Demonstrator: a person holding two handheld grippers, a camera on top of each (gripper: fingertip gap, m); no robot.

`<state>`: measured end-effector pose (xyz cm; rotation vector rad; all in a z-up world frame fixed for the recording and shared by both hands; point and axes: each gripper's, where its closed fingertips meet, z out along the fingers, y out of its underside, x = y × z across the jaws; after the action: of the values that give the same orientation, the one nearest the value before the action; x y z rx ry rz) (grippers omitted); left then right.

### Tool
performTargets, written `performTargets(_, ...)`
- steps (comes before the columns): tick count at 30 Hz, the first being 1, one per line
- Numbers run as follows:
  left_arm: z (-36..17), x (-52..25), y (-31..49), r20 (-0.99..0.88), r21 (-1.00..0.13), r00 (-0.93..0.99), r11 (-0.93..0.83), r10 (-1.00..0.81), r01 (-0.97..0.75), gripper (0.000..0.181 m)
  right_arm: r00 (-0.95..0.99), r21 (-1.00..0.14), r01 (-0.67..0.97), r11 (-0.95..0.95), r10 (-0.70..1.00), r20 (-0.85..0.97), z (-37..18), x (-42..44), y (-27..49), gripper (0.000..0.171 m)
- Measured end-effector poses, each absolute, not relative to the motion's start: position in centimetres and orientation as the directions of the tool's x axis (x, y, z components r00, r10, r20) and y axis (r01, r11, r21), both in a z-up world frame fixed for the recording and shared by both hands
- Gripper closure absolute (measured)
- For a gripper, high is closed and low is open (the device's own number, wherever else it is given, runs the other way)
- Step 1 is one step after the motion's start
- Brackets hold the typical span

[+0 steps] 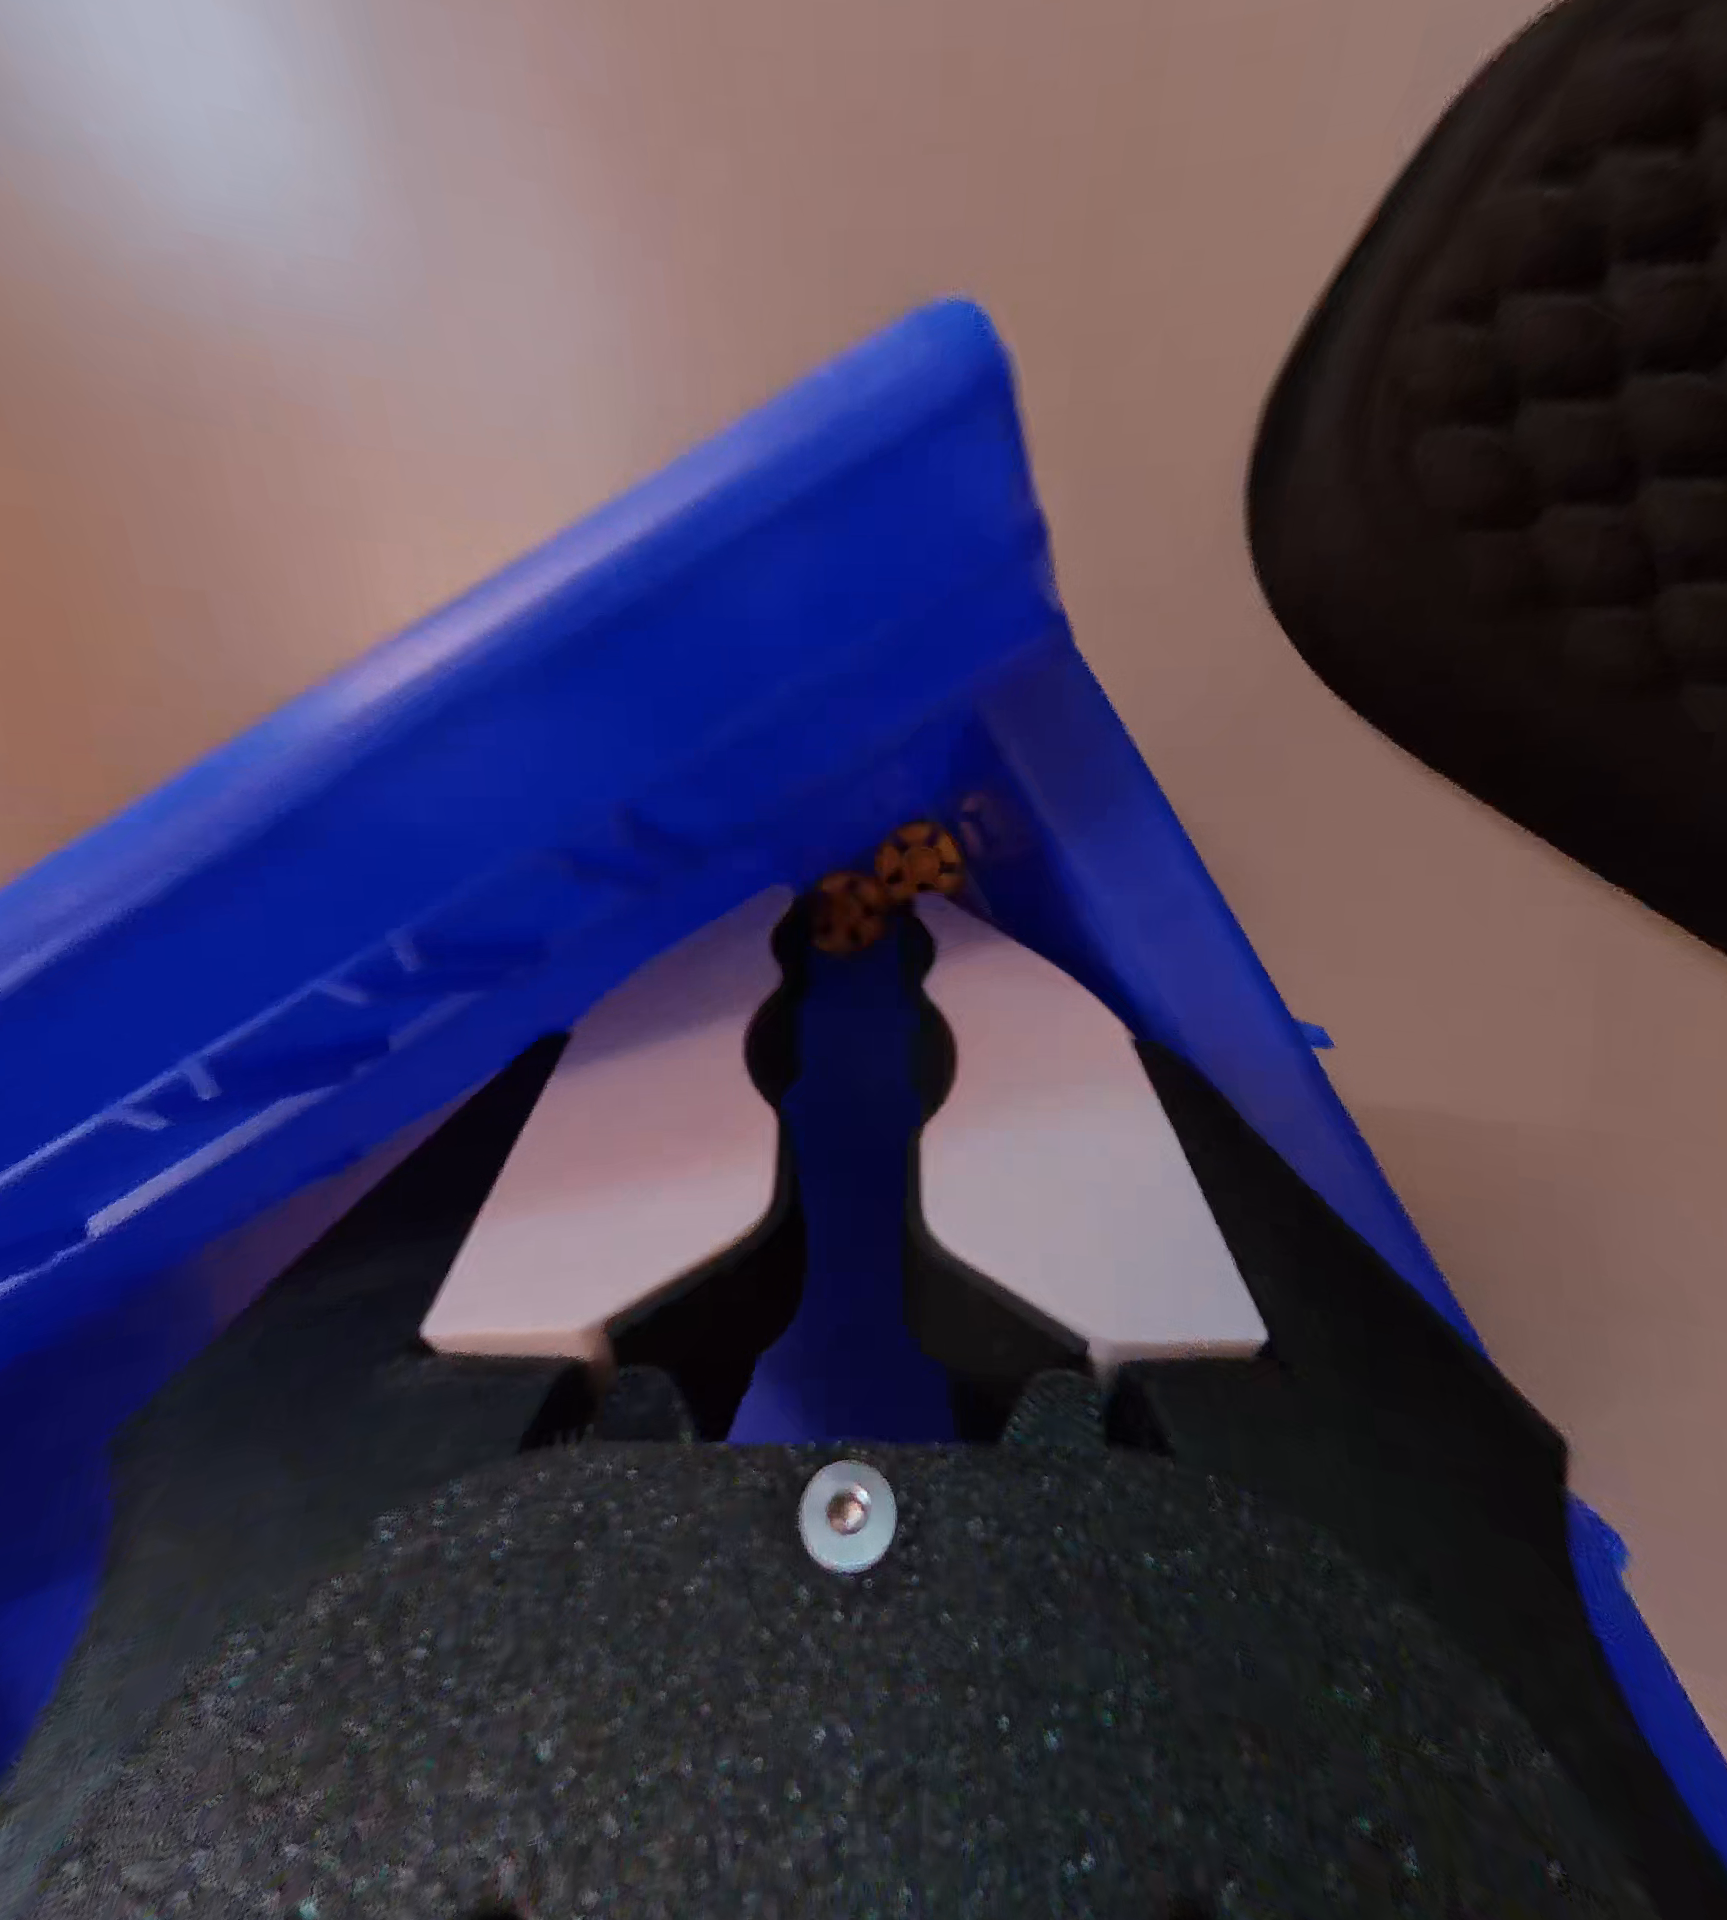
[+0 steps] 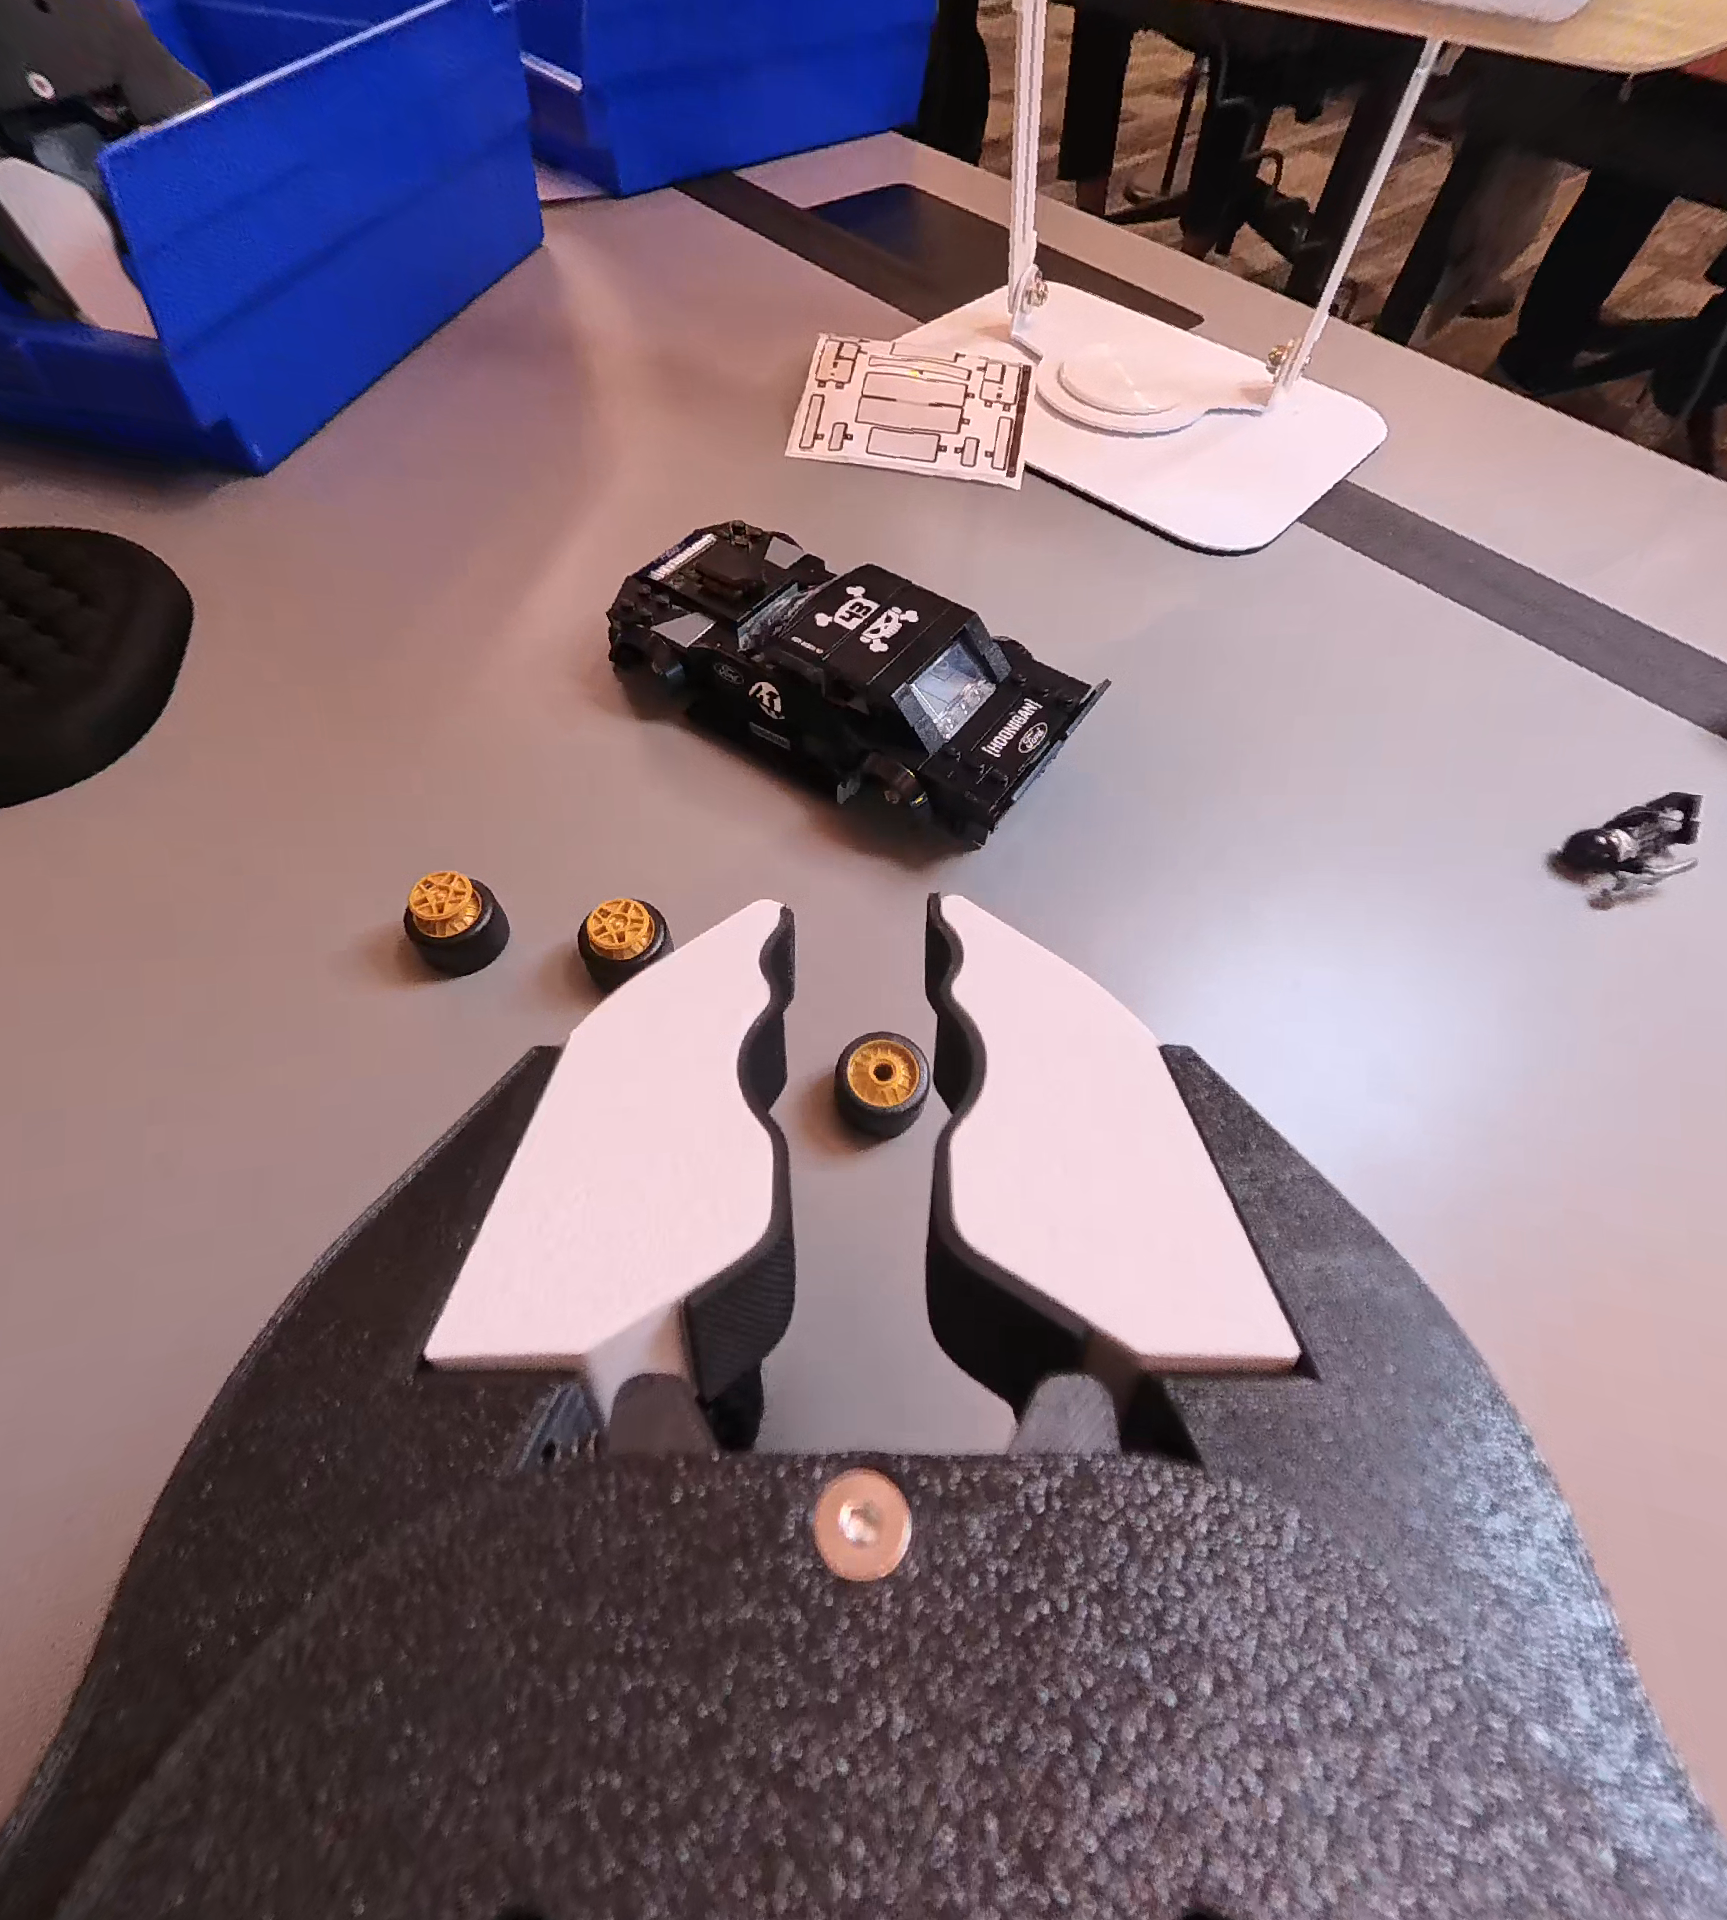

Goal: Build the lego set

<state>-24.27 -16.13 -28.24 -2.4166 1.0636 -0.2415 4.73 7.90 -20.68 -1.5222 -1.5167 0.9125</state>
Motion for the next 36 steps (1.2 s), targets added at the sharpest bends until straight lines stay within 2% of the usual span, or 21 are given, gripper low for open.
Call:
performTargets(5,-28.2,-24.4,-16.0,-0.033,-0.497,0.704,-0.599,-0.709,-0.627,0.166,0.02,-0.901,0.434,0.023,0.999,0.036,-20.8,4.3,7.9,0.148)
performTargets(15,-28.1,-26.2,-16.6,-0.076,-0.418,0.735,-0.648,-0.674,-0.637,0.172,0.024,-0.909,0.416,0.026,0.999,0.039,-20.2,4.6,7.9,0.148)
performTargets(26,-22.4,-26.8,-17.1,-0.126,-0.585,0.838,-0.643,-0.531,-0.495,0.174,-0.057,-0.93,0.36,0.079,0.996,0.063,-18.8,3.6,5.8,0.148)
performTargets(29,-18.0,-24.3,-15.7,-0.074,-0.768,0.865,-0.525,-0.496,-0.367,0.174,-0.106,-0.942,0.319,0.101,0.992,0.07,-17.7,2.8,4.3,0.148)
performTargets(32,-11.7,-19.3,-13.5,0.045,-0.952,0.852,-0.281,-0.522,-0.121,0.175,-0.179,-0.954,0.239,0.181,0.974,0.14,-15.9,1.2,1.9,0.147)
performTargets(34,-8.5,-15.6,-12.3,0.11,-0.991,0.803,-0.13,-0.586,0.041,0.175,-0.259,-0.964,0.167,0.208,0.952,0.16,-14.3,-0.1,-0.5,0.147)
performTargets(36,-6.6,-12.4,-11.0,0.119,-0.988,0.757,-0.002,-0.643,0.154,0.175,-0.378,-0.989,0.109,0.097,0.925,0.048,-12.3,-1.2,-3.4,0.147)
